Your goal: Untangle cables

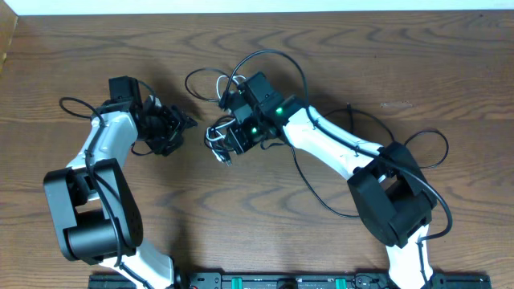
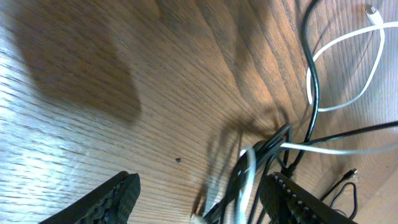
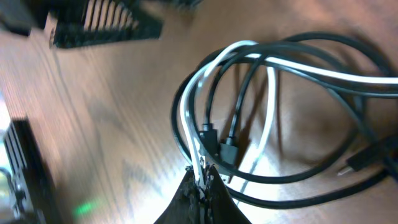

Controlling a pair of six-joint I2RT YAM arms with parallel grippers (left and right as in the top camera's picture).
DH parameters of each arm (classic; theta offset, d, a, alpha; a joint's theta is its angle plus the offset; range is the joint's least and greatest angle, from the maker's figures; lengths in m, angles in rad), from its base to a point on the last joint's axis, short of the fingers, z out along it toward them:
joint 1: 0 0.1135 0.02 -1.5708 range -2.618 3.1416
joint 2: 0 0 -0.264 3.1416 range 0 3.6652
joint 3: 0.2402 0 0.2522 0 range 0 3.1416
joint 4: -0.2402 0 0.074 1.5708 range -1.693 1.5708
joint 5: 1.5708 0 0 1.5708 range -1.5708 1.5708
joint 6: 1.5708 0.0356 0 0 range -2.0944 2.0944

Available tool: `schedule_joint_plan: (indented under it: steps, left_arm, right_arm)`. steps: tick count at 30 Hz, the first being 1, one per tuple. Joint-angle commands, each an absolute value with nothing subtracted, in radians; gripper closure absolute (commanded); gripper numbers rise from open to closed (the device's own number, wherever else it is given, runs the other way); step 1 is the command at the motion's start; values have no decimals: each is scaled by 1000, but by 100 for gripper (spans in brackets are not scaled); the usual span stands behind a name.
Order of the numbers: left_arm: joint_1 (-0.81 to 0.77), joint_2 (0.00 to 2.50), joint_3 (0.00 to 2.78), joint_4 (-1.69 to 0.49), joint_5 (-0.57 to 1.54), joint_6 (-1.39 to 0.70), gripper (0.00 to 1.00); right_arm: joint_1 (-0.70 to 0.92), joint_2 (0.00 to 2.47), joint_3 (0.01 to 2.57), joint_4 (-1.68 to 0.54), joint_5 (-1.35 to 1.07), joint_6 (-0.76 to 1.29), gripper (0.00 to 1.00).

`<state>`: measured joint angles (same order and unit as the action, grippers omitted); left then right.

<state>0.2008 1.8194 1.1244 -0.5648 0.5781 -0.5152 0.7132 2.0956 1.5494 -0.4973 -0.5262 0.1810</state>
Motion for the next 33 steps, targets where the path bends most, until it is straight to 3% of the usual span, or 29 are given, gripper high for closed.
schedule_joint_plan:
  steps: [1,12,16,26,33]
  left_arm:
    - [157,1800,1133,-555,575,-537,33]
    - [32,1831,1133,-525,477,-537,34]
    - [27,1857,1133,-525,479,-549,53]
    - [27,1891,1130,-537,480,-548,58]
    - [27,1891,1127,-558,523,-533,54]
  right_arm:
    - [760,2086,1552,-540,-545,84,99]
    - [726,2065,1552,-564,-665,59,99]
    - [702,2035,1552,-572,-665,73,99]
    - [654,2027,1552,-603,-657,73,99]
    - [638,2027,1552,-619,-657,73,99]
